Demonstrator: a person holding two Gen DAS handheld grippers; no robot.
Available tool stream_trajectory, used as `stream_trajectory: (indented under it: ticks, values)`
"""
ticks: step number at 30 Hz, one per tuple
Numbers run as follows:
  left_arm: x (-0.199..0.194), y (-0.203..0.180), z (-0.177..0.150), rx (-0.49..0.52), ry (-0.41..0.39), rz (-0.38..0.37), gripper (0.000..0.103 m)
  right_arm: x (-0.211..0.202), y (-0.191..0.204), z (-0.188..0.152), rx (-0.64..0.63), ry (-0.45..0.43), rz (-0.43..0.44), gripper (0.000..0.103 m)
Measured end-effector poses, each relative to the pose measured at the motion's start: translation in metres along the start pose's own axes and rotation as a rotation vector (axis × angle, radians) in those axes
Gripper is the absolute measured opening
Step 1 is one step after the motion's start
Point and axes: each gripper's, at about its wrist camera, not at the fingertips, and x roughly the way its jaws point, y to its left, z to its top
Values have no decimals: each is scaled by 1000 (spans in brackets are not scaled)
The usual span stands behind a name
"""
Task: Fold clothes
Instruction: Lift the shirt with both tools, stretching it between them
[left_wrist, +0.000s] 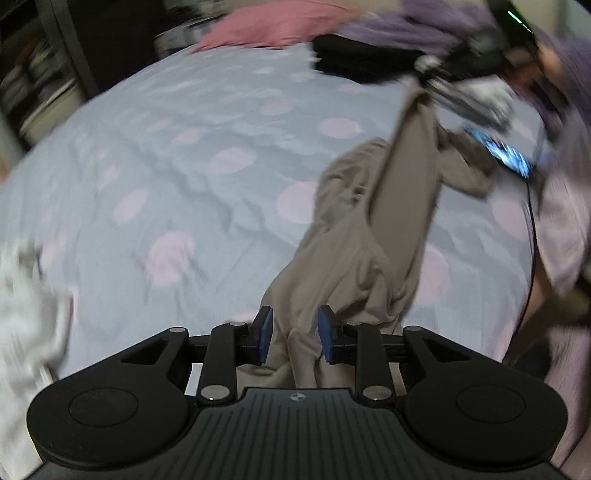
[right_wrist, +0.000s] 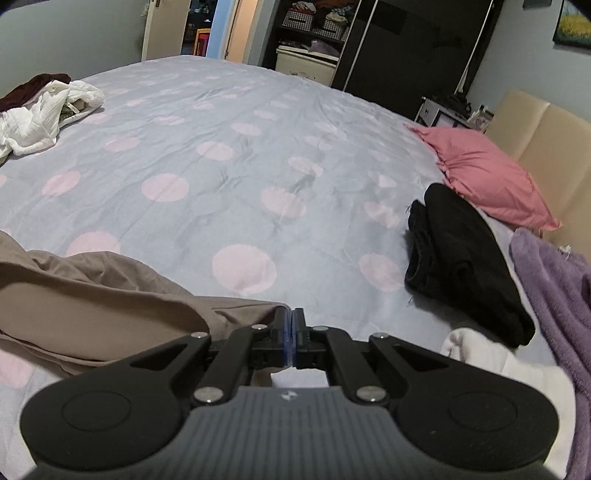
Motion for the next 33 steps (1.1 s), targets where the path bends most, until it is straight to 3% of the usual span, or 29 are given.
stream_trajectory:
  ticks: [5, 10, 13, 15, 18, 22, 27, 33]
  values:
    - [13, -22, 13, 203, 32, -24, 24, 0, -2, -3, 13, 0, 17, 2]
    - [31, -34, 18, 295, 63, -21, 24, 0, -2, -4, 17, -10, 26, 2]
    - [41, -36, 20, 305, 74, -34, 11, 0, -3, -4, 17, -10, 27, 2]
    - [40, -34, 22, 278, 71, -34, 3, -2, -4, -4, 15, -16, 25, 2]
    - [30, -25, 26, 207, 49, -11, 1, -7, -4, -2, 18, -36, 21, 2]
    - [-7, 4, 30, -5, -28, 42, 0, -28, -2, 4, 34, -118, 30, 2]
    - [-78, 43, 31, -268, -181, 144, 0, -85, 12, 29, 4, -309, 32, 2]
    - [-183, 62, 45, -374, -387, 312, 0, -182, 15, 81, 11, -587, -56, 2]
